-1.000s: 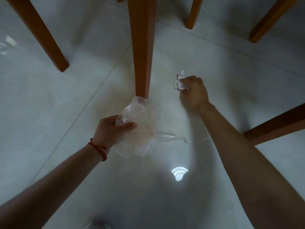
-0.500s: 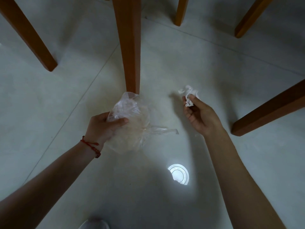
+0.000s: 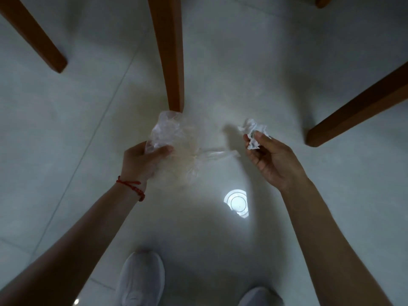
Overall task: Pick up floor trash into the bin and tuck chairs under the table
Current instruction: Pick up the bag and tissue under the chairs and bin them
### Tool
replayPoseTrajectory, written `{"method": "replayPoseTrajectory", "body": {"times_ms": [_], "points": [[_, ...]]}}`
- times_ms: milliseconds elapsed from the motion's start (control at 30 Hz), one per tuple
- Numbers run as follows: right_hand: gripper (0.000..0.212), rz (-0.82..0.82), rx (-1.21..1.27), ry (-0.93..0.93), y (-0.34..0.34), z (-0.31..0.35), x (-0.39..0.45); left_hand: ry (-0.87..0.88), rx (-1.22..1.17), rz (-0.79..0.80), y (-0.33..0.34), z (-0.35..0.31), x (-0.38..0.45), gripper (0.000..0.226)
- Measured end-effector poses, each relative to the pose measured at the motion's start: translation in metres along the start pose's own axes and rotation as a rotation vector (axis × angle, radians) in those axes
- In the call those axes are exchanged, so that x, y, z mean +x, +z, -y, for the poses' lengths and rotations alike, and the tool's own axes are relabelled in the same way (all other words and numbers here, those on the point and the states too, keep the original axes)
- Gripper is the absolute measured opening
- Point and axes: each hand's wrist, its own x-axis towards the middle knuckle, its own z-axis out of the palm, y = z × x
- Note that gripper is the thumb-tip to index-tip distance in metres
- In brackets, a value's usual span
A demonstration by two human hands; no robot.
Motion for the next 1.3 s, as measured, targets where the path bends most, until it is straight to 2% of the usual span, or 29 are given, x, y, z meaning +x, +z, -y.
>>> {"method": "replayPoseTrajectory", "body": {"times_ms": [167, 367, 700, 1033, 1200, 1300], "points": [[0.009, -0.034, 0.004, 0.021, 0.002, -0.001, -0.036, -0.001, 0.036, 0.013, -0.017, -0.008, -0.023, 0.011], [0.03, -0.018, -0.013, 0.079, 0.011, 0.003, -0.096, -0.01, 0.067, 0.039, -0.029, -0.029, -0.067, 0.014], [0.013, -0.047, 0.055, 0.102, 0.038, 0.048, -0.205, -0.043, 0.045, 0.049, -0.066, -0.093, -0.16, 0.012], [0.013, -0.044, 0.101, 0.104, 0.085, 0.121, -0.323, -0.008, -0.029, 0.031, -0.11, -0.189, -0.253, 0.009], [0.015, -0.068, 0.133, 0.069, 0.115, 0.15, -0.382, 0.006, -0.05, 0.024, -0.134, -0.234, -0.297, 0.021], [0.015, -0.063, 0.179, 0.043, 0.136, 0.16, -0.42, 0.011, -0.059, 0.043, -0.152, -0.26, -0.321, 0.017]]}}
